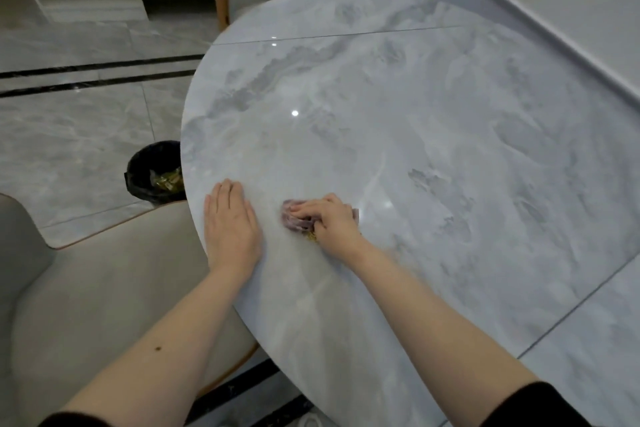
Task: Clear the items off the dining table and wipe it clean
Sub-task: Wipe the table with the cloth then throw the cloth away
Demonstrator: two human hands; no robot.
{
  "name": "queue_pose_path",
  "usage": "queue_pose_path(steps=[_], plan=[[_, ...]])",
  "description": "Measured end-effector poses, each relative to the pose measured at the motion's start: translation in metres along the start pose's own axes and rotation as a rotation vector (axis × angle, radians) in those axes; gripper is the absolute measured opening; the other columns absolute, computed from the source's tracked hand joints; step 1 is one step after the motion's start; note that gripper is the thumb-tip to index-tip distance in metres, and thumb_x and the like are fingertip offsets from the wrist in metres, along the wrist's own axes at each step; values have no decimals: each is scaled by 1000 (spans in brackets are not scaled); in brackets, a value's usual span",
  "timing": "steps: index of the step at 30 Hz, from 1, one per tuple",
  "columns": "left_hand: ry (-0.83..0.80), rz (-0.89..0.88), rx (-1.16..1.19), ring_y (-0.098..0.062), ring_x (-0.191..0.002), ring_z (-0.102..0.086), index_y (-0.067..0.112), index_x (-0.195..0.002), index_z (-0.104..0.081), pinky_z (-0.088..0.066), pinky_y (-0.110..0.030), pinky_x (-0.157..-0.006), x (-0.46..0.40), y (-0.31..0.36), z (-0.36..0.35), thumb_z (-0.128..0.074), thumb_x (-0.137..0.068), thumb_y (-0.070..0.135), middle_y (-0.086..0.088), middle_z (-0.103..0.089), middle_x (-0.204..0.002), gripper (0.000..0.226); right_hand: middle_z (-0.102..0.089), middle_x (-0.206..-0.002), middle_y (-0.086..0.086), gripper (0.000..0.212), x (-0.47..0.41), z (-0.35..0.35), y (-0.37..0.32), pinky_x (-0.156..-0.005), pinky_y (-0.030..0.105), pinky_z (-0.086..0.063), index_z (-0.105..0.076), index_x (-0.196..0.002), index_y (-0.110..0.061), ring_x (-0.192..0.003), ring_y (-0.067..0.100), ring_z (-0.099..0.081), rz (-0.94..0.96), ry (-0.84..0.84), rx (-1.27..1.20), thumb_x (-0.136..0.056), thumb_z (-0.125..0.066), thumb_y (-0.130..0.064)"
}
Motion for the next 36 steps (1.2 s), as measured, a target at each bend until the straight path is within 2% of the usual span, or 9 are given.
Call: queue_pose_path(steps=[4, 9, 13, 17, 23, 26, 29, 31, 36], plan=[[-21, 7, 84, -33, -134, -36, -5, -130, -48, -17, -41, -118, 0, 0, 5, -35, -98, 13, -20, -46, -139, 39, -72, -107, -1, 55, 19, 9, 2, -93, 19, -42, -77, -93, -15, -99, 7, -56, -11, -16, -130, -62, -33, -3], [-63, -58, 58, -29, -137, -34, -3, -135, -44, -11, -38, -119, 7, 0, 12, -33, -99, 14, -17, -43, -142, 41, -66, -117, -16, 55, 47, 61, 52, -94, 42, -50, -72, -103, -31, -115, 19, -58, -253, 264, -143, -72, -35, -6], [-105, -116, 24, -28, -138, -33, -2, -136, -43, -12, -38, -119, 14, 5, 6, -31, -99, 15, -16, -42, -143, 42, -41, -144, -15, 50, 74, 45, 47, -110, 42, -32, -49, -133, -33, -134, 21, -36, -465, 178, -26, -91, -40, -8], [-105, -103, 25, -25, -141, -27, 0, -139, -39, -9, -33, -120, 15, 5, 4, -31, -100, 15, -14, -37, -147, 43, -29, -149, -9, 55, 65, 5, 10, -100, 44, -33, -37, -141, -26, -129, 26, -32, -625, 241, 33, -90, -41, -6], [-114, -126, 11, -26, -140, -28, -1, -139, -39, -10, -34, -120, 15, 3, 3, -29, -99, 17, -15, -37, -147, 44, -45, -136, -2, 33, 38, -1, -6, -82, 32, -29, -46, -107, -32, -124, 26, -40, -531, 254, -196, -88, -37, -6], [-134, -131, 8, -24, -142, -25, 1, -141, -36, -7, -32, -120, 16, 3, 3, -31, -100, 16, -13, -34, -149, 44, -62, -108, 6, 29, 50, 57, 17, -81, 37, -37, -56, -88, -26, -111, 31, -51, -568, 607, -244, -84, -35, -6], [-123, -136, 6, -25, -141, -27, 0, -140, -38, -10, -34, -120, 15, 3, 3, -32, -99, 14, -14, -36, -148, 43, -46, -134, 6, 41, 40, 62, 51, -99, 41, -33, -48, -130, -22, -124, 31, -39, -720, 352, -114, -93, -38, -9], [-119, -135, 5, -25, -141, -27, 1, -139, -39, -10, -34, -120, 15, 2, 3, -33, -99, 14, -14, -36, -148, 43, -40, -140, 4, 49, 32, 55, 54, -101, 47, -33, -42, -136, -28, -127, 33, -37, -697, 220, -37, -91, -37, -11], [-118, -146, -23, -27, -140, -29, 0, -139, -39, -11, -35, -120, 15, 5, 4, -36, -98, 12, -15, -37, -147, 43, -37, -92, -13, 48, 33, 6, 0, -92, 37, -30, -55, -120, -45, -95, 21, -48, -496, 144, 38, -86, -38, -17]])
Point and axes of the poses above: each hand's wrist, its own x-axis away from the middle knuckle, its own z-axis out of the back of the hand, y = z × x, the point moved 8 cm from there along -x, towards the middle knuckle
